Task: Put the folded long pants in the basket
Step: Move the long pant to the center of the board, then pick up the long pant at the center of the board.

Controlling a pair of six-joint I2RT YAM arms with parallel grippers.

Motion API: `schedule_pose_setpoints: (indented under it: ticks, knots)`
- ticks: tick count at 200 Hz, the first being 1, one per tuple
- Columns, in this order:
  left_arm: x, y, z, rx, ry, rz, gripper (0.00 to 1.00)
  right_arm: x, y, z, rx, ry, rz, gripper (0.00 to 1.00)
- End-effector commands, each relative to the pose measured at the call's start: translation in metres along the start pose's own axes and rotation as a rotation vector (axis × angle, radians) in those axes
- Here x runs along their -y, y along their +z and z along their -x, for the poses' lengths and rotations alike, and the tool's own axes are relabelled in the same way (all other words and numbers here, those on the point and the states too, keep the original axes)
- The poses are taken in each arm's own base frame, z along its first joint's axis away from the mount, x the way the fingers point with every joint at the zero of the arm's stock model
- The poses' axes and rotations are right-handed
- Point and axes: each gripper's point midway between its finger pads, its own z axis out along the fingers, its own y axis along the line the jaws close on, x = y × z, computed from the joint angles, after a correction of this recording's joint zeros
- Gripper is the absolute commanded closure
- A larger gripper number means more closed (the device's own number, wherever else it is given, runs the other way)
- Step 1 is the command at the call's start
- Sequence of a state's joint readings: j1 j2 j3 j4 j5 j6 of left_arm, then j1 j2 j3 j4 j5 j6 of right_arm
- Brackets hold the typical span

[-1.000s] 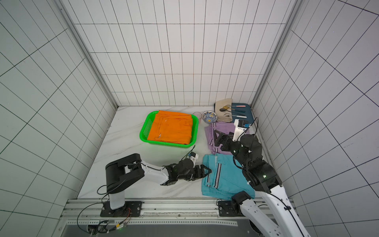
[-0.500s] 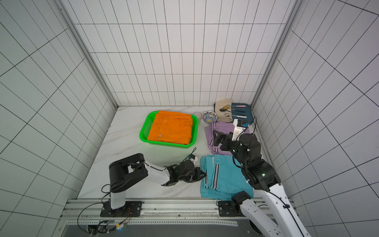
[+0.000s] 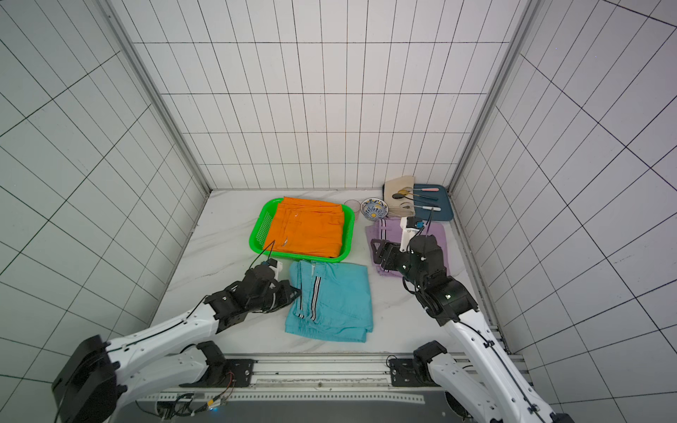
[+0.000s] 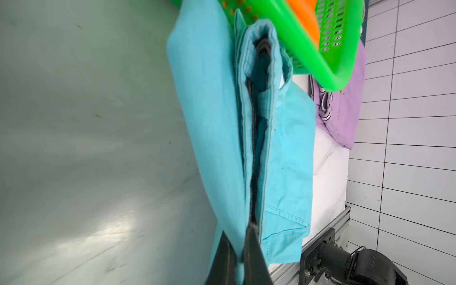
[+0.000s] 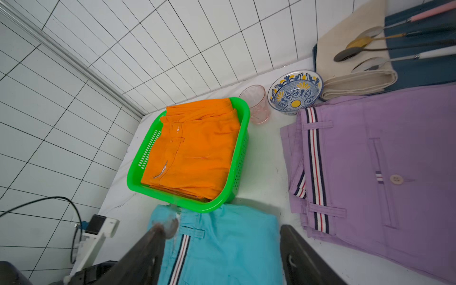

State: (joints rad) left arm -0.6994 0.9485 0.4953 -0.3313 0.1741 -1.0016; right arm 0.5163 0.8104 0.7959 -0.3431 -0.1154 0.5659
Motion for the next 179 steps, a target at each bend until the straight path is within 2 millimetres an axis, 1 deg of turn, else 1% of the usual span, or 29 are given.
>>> schedule_pose_setpoints:
  ticks: [1, 18, 31, 36, 46, 66, 86, 113, 148, 162, 179]
  knots:
    - [-0.039, -0.026, -0.009, -0.034, 0.056, 0.124, 1.0, 0.005, 0.029, -0.039, -0.096, 0.111, 0.075, 0.28]
    - [-0.046, -0.04, -0.007, -0.024, 0.059, 0.137, 1.0, 0.016, 0.049, -0.07, -0.17, 0.172, 0.084, 0.32]
    - [-0.05, -0.046, -0.006, -0.024, 0.06, 0.154, 1.0, 0.022, 0.061, -0.091, -0.224, 0.199, 0.089, 0.35]
    - [-0.05, -0.045, -0.007, -0.026, 0.06, 0.148, 1.0, 0.025, 0.065, -0.1, -0.247, 0.211, 0.089, 0.35]
    - [-0.049, -0.041, -0.009, -0.039, 0.059, 0.137, 1.0, 0.023, 0.072, -0.113, -0.288, 0.226, 0.111, 0.36]
    - [-0.054, -0.04, -0.007, -0.057, 0.049, 0.185, 1.0, 0.021, 0.083, -0.137, -0.372, 0.236, 0.125, 0.38]
    - [-0.055, -0.041, -0.005, -0.077, 0.043, 0.222, 1.0, 0.015, 0.09, -0.152, -0.414, 0.204, 0.127, 0.39]
    - [-0.055, -0.032, -0.006, -0.091, 0.027, 0.204, 1.0, 0.006, 0.099, -0.168, -0.479, 0.17, 0.125, 0.39]
    - [-0.057, -0.026, -0.005, -0.095, 0.014, 0.203, 1.0, 0.009, 0.112, -0.188, -0.553, 0.169, 0.099, 0.39]
    - [-0.055, -0.026, -0.004, -0.09, 0.012, 0.199, 1.0, 0.006, 0.117, -0.197, -0.582, 0.154, 0.095, 0.39]
    - [-0.053, -0.027, -0.002, -0.083, 0.01, 0.19, 1.0, 0.001, 0.123, -0.208, -0.624, 0.145, 0.101, 0.41]
